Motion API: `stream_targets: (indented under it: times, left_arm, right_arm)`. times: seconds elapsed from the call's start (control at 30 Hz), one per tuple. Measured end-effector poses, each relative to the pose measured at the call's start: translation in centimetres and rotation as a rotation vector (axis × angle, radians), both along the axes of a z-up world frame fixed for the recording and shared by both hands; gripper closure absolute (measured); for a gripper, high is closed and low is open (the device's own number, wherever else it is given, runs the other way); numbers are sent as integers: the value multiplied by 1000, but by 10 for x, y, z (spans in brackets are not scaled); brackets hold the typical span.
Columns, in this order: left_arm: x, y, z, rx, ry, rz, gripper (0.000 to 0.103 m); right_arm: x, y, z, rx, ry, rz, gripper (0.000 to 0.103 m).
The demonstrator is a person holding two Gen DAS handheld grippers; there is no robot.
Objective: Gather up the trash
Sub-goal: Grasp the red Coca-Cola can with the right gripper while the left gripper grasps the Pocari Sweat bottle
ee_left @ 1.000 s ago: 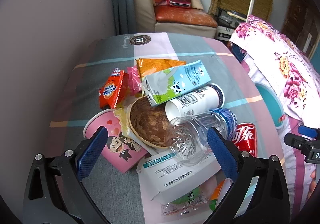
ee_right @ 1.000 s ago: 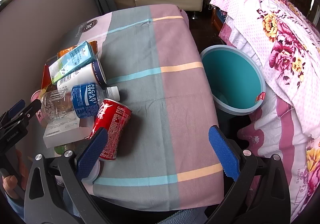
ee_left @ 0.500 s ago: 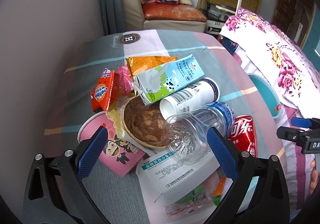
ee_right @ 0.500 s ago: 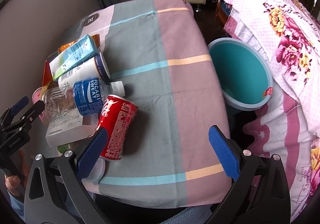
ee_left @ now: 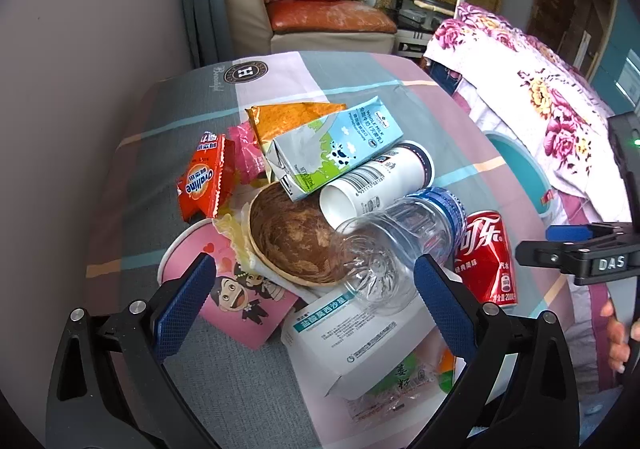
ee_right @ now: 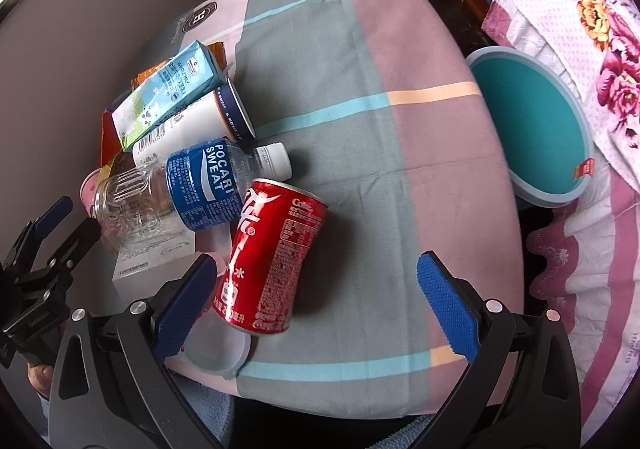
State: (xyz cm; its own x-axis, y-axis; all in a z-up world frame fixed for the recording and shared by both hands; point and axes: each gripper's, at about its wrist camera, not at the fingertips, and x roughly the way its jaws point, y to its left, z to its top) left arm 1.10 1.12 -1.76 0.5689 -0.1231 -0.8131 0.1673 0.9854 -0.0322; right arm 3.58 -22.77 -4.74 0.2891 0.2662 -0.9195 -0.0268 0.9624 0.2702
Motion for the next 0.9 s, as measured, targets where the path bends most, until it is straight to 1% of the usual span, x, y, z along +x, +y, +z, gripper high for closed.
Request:
stream_targets:
  times: [0.13, 0.2, 0.23, 0.27, 0.3, 0.33, 0.4, 0.5, 0.57, 0.63, 0.7, 0.8, 0.9]
  left_arm:
    - [-1, 3, 4, 5, 7, -16, 4]
    - [-1, 1, 6, 27, 4, -30, 4]
    - [0, -1, 7, 37, 5, -39, 4]
    - [1, -4, 7, 49, 9, -54, 4]
    - [1, -7, 7, 57, 12, -67, 4]
    - [3, -12, 8, 76, 17, -94, 4]
    - [6, -23, 8, 108, 22, -138, 4]
    - [14, -45, 10, 184, 27, -218, 4]
    - [21, -62, 8, 237, 32, -288, 4]
    - [28, -75, 2, 281, 56, -347, 7]
    - [34, -85, -4, 304, 89, -392, 8]
    - [43, -94, -13, 335, 126, -417, 8]
    - [47, -102, -22, 342, 164, -438, 16]
  right_arm:
    - [5, 7, -9, 57, 30, 15, 16]
    - [8, 11, -14, 74, 42, 28, 31]
    - [10, 12, -20, 95, 61, 33, 36]
    - [10, 13, -25, 127, 79, 39, 51]
    - [10, 14, -28, 164, 90, 47, 56]
    - [10, 14, -28, 172, 90, 49, 57]
    - [9, 11, -24, 158, 65, 50, 60]
    - [7, 2, -19, 148, 41, 34, 60]
    - [7, -8, -17, 146, 29, 15, 60]
    - [6, -16, -15, 145, 20, -1, 60]
    - [6, -25, -15, 148, 12, -17, 60]
    - [5, -35, -15, 153, 6, -29, 60]
    - [6, -44, -17, 166, 4, -43, 60]
